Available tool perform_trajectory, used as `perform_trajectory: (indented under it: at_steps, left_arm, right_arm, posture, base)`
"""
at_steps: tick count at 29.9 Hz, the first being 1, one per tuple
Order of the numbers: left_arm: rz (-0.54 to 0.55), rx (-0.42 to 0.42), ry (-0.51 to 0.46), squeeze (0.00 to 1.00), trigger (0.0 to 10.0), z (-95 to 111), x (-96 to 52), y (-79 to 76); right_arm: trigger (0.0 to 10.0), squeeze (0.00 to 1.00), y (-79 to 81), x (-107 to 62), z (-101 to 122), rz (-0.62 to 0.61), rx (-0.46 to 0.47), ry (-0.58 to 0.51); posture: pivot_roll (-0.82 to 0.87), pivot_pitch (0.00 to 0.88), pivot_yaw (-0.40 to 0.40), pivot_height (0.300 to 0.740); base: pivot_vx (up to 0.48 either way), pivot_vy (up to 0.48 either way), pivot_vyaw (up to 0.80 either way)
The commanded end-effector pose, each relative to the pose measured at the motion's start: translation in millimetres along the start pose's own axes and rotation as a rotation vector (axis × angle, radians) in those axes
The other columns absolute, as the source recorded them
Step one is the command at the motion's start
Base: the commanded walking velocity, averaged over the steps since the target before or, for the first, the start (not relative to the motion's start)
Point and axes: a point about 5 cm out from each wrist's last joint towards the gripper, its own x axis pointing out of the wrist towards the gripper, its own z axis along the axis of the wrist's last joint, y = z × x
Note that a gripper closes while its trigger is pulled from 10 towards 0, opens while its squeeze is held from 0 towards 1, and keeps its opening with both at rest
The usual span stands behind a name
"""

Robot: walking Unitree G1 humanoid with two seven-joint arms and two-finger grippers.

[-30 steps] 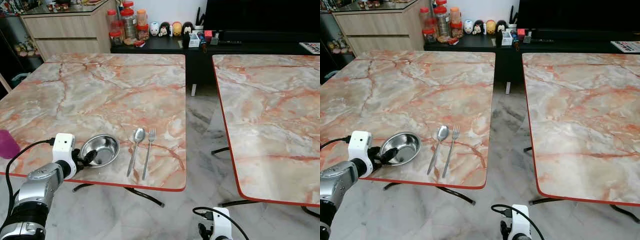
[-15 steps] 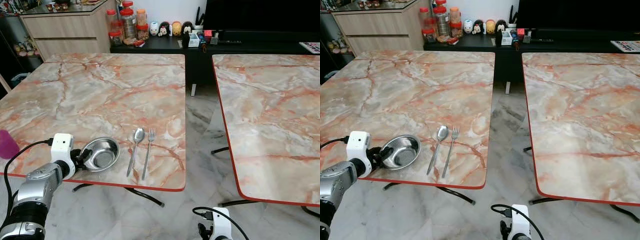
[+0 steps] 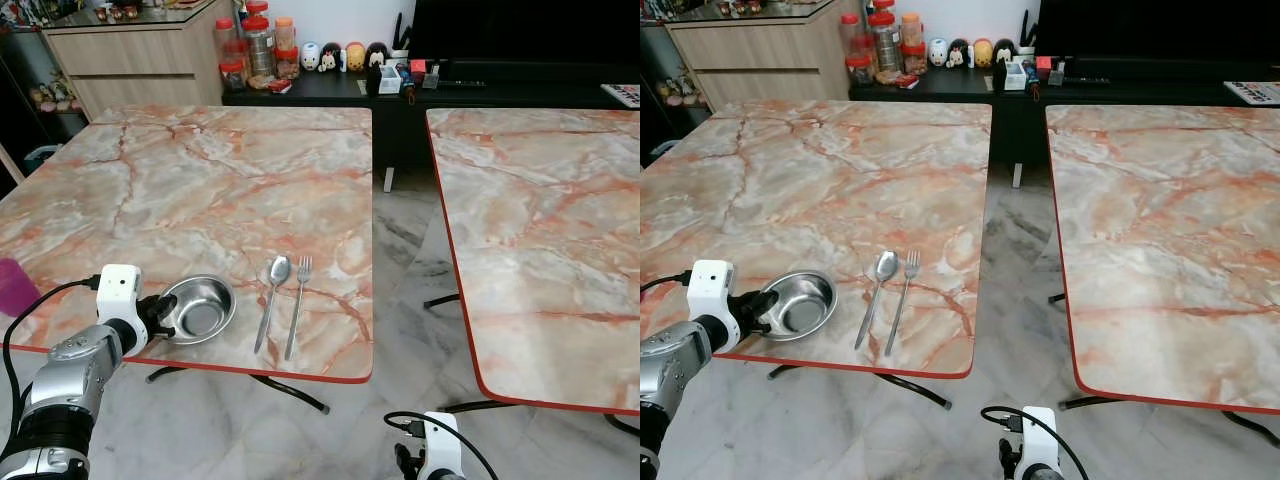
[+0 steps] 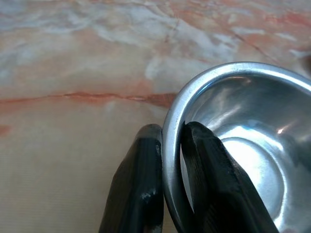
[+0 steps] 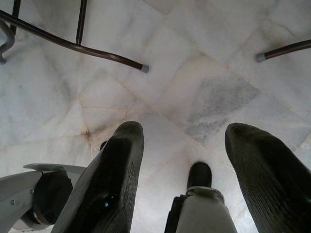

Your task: Setting the table

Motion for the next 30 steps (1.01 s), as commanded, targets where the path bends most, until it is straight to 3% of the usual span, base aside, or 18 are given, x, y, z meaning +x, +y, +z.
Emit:
perform_trajectory:
  at_steps: [1,11,19,21,24,25,26,27,28,30]
  left_arm:
    - [0.019,-0.036,-0.008,0.0,0.0,-1.5,-1.6,1.2]
    - [0.035,-0.191,-0.158,0.0,0.0,12.5,-4.7,-0.9]
    - [0.049,-0.323,-0.337,0.0,0.0,32.4,-8.8,-2.9]
    - [0.037,-0.373,-0.42,0.0,0.0,43.0,-10.2,-6.5]
    - [0.019,-0.364,-0.486,0.0,0.0,52.5,-10.9,-13.7]
    - [-0.005,-0.359,-0.537,0.0,2.3,60.0,-9.6,-27.4]
    - [-0.015,-0.359,-0.549,0.0,9.5,61.9,-8.8,-32.9]
    - [-0.02,-0.361,-0.554,0.0,9.5,62.6,-8.5,-35.9]
    - [-0.018,-0.401,-0.577,0.0,10.0,64.3,-6.5,-43.1]
    - [-0.012,-0.477,-0.608,0.0,10.0,64.3,-3.3,-52.4]
  right_arm:
    - [10.0,0.0,1.9,0.6,1.6,0.004,0.005,-0.001]
    - [10.0,0.0,1.2,0.6,2.1,0.003,0.004,-0.002]
    - [10.0,0.0,-0.1,0.4,1.9,0.0,0.003,-0.001]
    - [10.0,0.0,-1.7,0.1,1.2,-0.003,0.002,0.001]
    - [10.0,0.0,-3.1,-0.2,0.5,-0.006,-0.001,0.003]
    - [10.0,0.0,-4.4,-0.4,0.2,-0.01,-0.011,0.005]
    - [10.0,0.0,-5.1,-0.5,0.2,-0.012,-0.011,0.005]
    - [10.0,0.0,-5.5,-0.5,0.2,-0.014,-0.011,0.005]
    - [10.0,0.0,-7.0,-0.6,0.7,-0.018,-0.01,0.003]
    - [10.0,0.0,-8.2,-0.7,1.1,-0.021,-0.014,0.003]
  posture:
    - [0.05,0.0,0.058,0.74]
    - [0.05,0.0,0.053,0.74]
    - [0.05,0.0,0.047,0.74]
    - [0.05,0.0,0.039,0.74]
    - [0.05,0.0,0.035,0.74]
    - [0.05,0.0,0.032,0.74]
    - [0.05,0.0,0.028,0.74]
    - [0.05,0.0,0.028,0.74]
    - [0.04,0.0,0.026,0.74]
    - [0.03,0.0,0.027,0.74]
  base:
    - [0.0,0.0,0.0]
    - [0.0,0.0,0.0]
    - [0.0,0.0,0.0]
    - [0.0,0.0,0.0]
    - [0.0,0.0,0.0]
    - [0.0,0.0,0.0]
    - [0.0,0.0,0.0]
    - [0.0,0.0,0.0]
    - [0.0,0.0,0.0]
    - [0.0,0.0,0.0]
